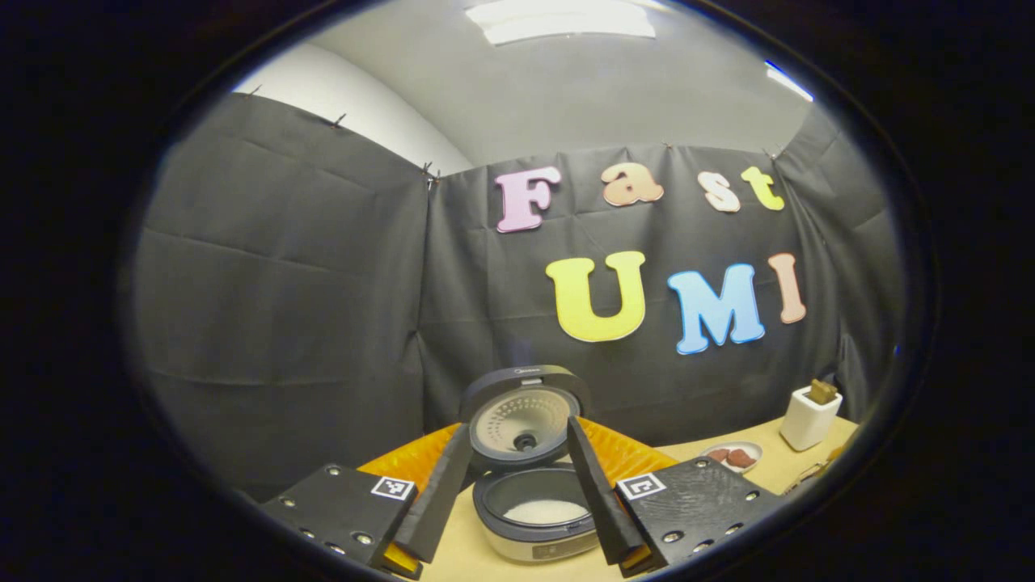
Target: Close the left gripper, press the button to open the rice cooker; take a wooden spoon from the chopstick holder with the right hand, scoop a spoonful of rice and pour it into the rice cooker, then put the wooden spoon back into the chopstick holder.
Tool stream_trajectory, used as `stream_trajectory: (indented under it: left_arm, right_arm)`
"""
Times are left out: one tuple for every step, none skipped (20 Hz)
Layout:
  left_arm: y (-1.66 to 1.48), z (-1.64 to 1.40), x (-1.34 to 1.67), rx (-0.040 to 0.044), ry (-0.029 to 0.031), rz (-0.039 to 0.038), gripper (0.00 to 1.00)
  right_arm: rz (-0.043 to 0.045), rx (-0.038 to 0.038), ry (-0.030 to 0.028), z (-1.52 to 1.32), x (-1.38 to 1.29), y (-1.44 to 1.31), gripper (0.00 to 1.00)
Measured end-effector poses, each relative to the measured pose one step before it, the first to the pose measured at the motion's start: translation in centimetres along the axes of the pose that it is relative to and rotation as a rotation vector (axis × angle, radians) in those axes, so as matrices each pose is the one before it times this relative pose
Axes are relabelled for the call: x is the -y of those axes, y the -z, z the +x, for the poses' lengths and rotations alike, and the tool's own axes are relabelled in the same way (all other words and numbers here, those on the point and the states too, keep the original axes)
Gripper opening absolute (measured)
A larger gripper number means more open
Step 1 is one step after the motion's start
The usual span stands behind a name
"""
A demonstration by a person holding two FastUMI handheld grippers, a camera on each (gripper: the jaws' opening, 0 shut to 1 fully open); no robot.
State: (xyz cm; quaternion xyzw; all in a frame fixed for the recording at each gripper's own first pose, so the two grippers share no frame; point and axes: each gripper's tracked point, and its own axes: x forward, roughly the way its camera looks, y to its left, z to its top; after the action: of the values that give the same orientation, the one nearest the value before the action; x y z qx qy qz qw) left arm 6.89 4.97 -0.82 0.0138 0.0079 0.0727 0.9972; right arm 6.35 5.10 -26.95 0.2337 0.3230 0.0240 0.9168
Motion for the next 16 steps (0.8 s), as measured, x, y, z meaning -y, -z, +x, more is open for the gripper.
stream_trajectory:
  left_arm:
    - [0.025,0.018,-0.324,0.0021,-0.00486,-0.00179,0.75]
    - [0.024,0.077,-0.441,0.00244,-0.00719,-0.0036,0.76]
    - [0.018,0.169,-0.237,-0.00015,-0.00326,-0.00443,0.76]
    - [0.048,-0.003,-0.33,-0.00173,-0.00521,-0.00269,0.76]
    - [0.189,0.097,-0.291,-0.00033,-0.0052,-0.00266,0.75]
    - [0.01,0.084,-0.308,-0.0009,-0.00312,-0.00243,0.75]
    - [0.133,0.078,-0.221,-0.0011,-0.00466,-0.00163,0.75]
    - [0.085,0.08,-0.215,-0.00014,-0.00252,-0.00153,0.75]
    - [0.162,0.077,-0.224,0.00012,-0.00245,-0.00194,0.75]
    - [0.055,0.076,-0.209,0.0002,-0.00198,-0.00287,0.75]
    - [0.221,0.019,-0.145,-0.00116,-0.00154,-0.00172,0.76]
    - [0.202,0.065,-0.234,-0.00193,-0.00146,-0.00113,0.76]
    - [0.223,0.078,-0.118,-0.00276,-0.00143,0.00019,0.76]
    - [0.156,0.046,-0.179,-0.00315,-0.00074,0.00035,0.76]
    - [0.348,0.184,-0.075,-0.00368,-0.00101,0.00033,0.76]
    - [0.222,0.17,-0.082,-0.00609,-0.00042,0.00058,0.76]
  right_arm:
    - [-0.02333,-0.00101,-0.0073,-0.166,-0.333,-0.104,0.05]
    - [-0.02266,0.00534,0.00009,-0.337,-0.597,-0.406,0.09]
    - [-0.02831,0.00549,0.00281,-0.127,-0.327,-0.488,0.09]
    - [-0.02842,0.00691,0.00101,-0.278,-0.267,-0.659,0.09]
    - [-0.01751,0.00497,-0.00076,-0.272,-0.384,-0.688,0.09]
    - [-0.02638,0.01281,0.00304,-0.456,-0.396,-0.795,0.09]
    - [-0.02176,0.01216,0.00197,-0.287,-0.324,-0.713,0.09]
    - [-0.02947,0.0174,0.0017,-0.401,-0.46,-0.842,0.09]
    - [-0.02377,0.01393,0.00053,-0.278,-0.356,-0.738,0.09]
    - [-0.02529,0.01539,-0.00001,-0.203,-0.484,-0.714,0.09]
    - [-0.0236,0.01544,-0.00187,-0.127,-0.469,-0.696,0.09]
    - [-0.02197,0.01424,-0.00208,-0.225,-0.529,-0.624,0.09]
    - [-0.02165,0.01304,-0.00326,-0.091,-0.59,-0.636,0.09]
    - [-0.0245,0.0134,-0.00609,-0.151,-0.734,-0.555,0.09]
    - [-0.02507,0.01449,-0.00734,-0.101,-0.732,-0.632,0.09]
    - [-0.02257,0.01358,-0.00913,-0.049,-0.843,-0.449,0.09]
